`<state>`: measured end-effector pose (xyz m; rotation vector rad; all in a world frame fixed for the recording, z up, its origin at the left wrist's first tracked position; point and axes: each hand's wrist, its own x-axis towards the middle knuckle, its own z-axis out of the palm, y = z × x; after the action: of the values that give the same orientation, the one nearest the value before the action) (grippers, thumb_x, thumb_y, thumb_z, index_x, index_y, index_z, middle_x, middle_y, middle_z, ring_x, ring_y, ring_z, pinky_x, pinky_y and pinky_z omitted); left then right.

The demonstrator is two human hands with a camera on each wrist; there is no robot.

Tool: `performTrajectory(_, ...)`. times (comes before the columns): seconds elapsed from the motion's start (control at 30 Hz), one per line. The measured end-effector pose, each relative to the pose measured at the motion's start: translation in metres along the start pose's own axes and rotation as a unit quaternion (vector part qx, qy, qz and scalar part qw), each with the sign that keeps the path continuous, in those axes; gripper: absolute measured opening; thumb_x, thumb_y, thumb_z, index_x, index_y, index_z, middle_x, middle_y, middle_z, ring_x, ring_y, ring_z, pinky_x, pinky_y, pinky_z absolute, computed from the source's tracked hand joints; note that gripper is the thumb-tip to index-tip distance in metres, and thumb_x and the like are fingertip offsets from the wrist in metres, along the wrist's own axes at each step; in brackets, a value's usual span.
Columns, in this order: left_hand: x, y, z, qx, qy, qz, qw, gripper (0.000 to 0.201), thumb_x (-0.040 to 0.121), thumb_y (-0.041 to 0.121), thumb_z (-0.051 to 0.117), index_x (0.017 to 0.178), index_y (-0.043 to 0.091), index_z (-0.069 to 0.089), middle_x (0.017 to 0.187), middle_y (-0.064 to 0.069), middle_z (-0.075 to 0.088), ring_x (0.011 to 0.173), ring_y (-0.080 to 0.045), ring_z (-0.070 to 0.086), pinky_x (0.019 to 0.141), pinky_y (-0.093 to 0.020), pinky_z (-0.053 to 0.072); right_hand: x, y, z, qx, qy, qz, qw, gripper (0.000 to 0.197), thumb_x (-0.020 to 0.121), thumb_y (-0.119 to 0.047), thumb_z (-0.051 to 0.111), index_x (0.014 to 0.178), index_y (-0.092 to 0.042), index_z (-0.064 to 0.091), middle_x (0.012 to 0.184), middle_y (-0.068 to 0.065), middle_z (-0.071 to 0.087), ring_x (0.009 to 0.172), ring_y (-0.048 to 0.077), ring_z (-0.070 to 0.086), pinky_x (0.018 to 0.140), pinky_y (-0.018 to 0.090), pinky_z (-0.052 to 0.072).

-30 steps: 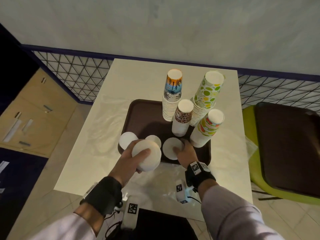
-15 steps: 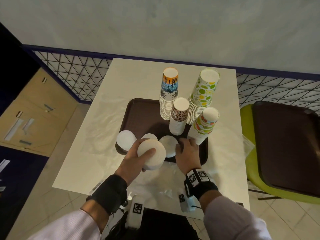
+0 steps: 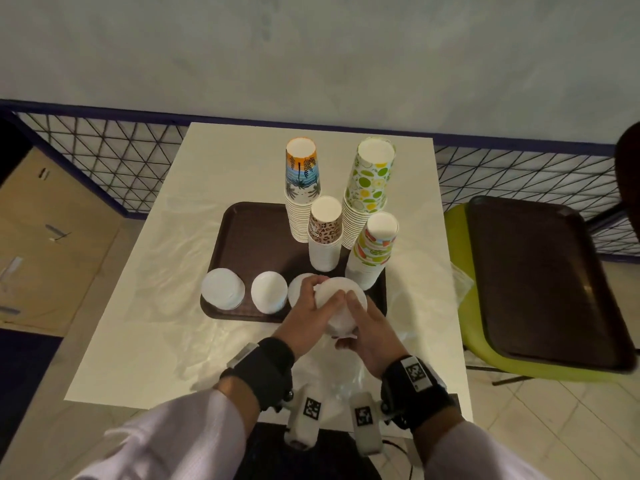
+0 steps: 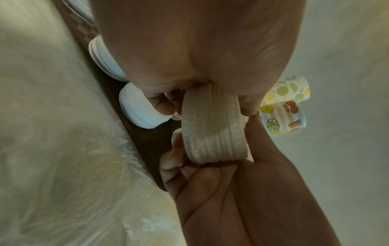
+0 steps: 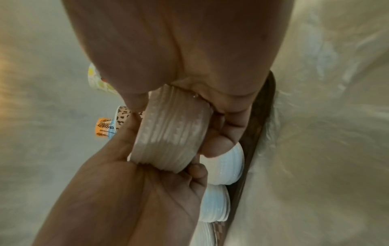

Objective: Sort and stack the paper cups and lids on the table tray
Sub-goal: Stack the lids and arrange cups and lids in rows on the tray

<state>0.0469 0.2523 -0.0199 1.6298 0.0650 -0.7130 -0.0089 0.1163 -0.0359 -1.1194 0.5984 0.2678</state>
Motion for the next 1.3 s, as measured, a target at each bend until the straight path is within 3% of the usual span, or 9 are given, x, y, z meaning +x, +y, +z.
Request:
performTrajectory(0.13,0.006,-0.003,0.014,-0.008,0.009,-0.013,1.000,0.028,0.101,0.046,0.059,0.125,0.042,0.045,0.129,-0.003,0.061,0.115,-0.022,0.063,0.086,-0.033,0.056,-0.005,-0.009,-0.004,-0.003,0.023,-0.034,0.999,0.028,0.102,-0.040,0.055,0.126,-0.026,0.060,0.115,0.010,0.069,0.088,0.022,0.074,0.078,0.051,0.060)
performTrajectory(0.37,0.005,-0.008,0.020,0.005,-0.010,-0.039,0.999,0.028,0.103,0.045,0.056,0.128,0.039,0.044,0.130,-0.007,0.062,0.112,-0.025,0.064,0.065,-0.020,0.048,-0.004,-0.002,-0.014,0.006,0.044,-0.018,0.999,0.026,0.101,-0.035,0.059,0.125,-0.028,0.061,0.117,0.010,0.070,0.095,0.029,0.073,0.072,0.044,0.060)
performTrajectory(0.47,0.006,-0.005,0.017,0.056,0.014,-0.027,0.998,0.039,0.099,0.051,0.060,0.130,0.032,0.047,0.128,-0.006,0.060,0.111,-0.020,0.061,0.078,-0.029,0.053,-0.003,-0.001,-0.024,-0.009,0.038,-0.009,0.999,0.027,0.101,-0.036,0.060,0.125,-0.024,0.063,0.118,0.013,0.070,0.097,0.031,0.071,0.068,0.041,0.058)
performTrajectory(0.57,0.007,0.010,0.011,0.190,0.133,0.133,0.964,0.062,0.081,0.064,0.067,0.128,0.028,0.054,0.114,0.012,0.052,0.106,-0.017,0.058,0.092,-0.039,0.054,-0.003,-0.002,-0.041,-0.047,0.047,-0.012,0.998,0.028,0.101,-0.037,0.060,0.125,-0.023,0.062,0.118,0.015,0.068,0.097,0.031,0.068,0.065,0.040,0.057)
performTrajectory(0.73,0.019,0.075,0.013,0.309,0.148,0.370,0.864,0.071,0.079,0.034,0.083,0.141,0.025,0.050,0.123,0.014,0.042,0.110,-0.021,0.054,0.087,-0.041,0.056,0.001,-0.002,-0.066,-0.143,0.088,-0.005,0.986,0.027,0.103,-0.037,0.055,0.125,-0.022,0.058,0.115,0.011,0.066,0.095,0.028,0.067,0.070,0.045,0.060)
performTrajectory(0.93,0.040,0.118,0.029,0.491,0.052,0.324,0.807,0.091,0.081,0.043,0.078,0.156,0.051,0.027,0.150,0.003,0.045,0.121,-0.021,0.060,0.089,-0.042,0.059,0.027,0.003,-0.073,-0.288,0.105,-0.013,0.952,0.039,0.102,-0.042,0.054,0.133,-0.019,0.053,0.117,0.008,0.064,0.094,0.024,0.066,0.059,0.040,0.061)
performTrajectory(1.07,0.051,0.115,0.036,0.527,0.034,0.311,0.790,0.068,0.089,0.040,0.073,0.150,0.046,0.043,0.139,0.006,0.055,0.119,-0.020,0.060,0.086,-0.038,0.054,0.043,0.000,-0.069,-0.342,0.097,-0.009,0.935,0.044,0.101,-0.045,0.054,0.135,-0.018,0.051,0.115,0.007,0.062,0.083,0.024,0.064,0.051,0.033,0.054)
performTrajectory(1.2,0.058,0.106,0.040,0.497,0.067,0.324,0.802,0.061,0.090,0.036,0.074,0.145,0.040,0.049,0.133,0.005,0.055,0.112,-0.020,0.062,0.080,-0.039,0.055,0.060,0.001,-0.066,-0.382,0.106,-0.017,0.918,0.050,0.099,-0.048,0.056,0.138,-0.016,0.051,0.127,0.012,0.064,0.101,0.031,0.063,0.078,0.040,0.053)
performTrajectory(1.3,0.059,0.105,0.041,0.485,0.089,0.312,0.812,0.061,0.091,0.037,0.073,0.148,0.036,0.048,0.135,0.003,0.053,0.115,-0.021,0.061,0.082,-0.041,0.057,0.065,-0.002,-0.062,-0.403,0.111,-0.019,0.908,0.049,0.100,-0.046,0.056,0.140,-0.018,0.049,0.131,0.012,0.062,0.115,0.031,0.060,0.082,0.034,0.045)
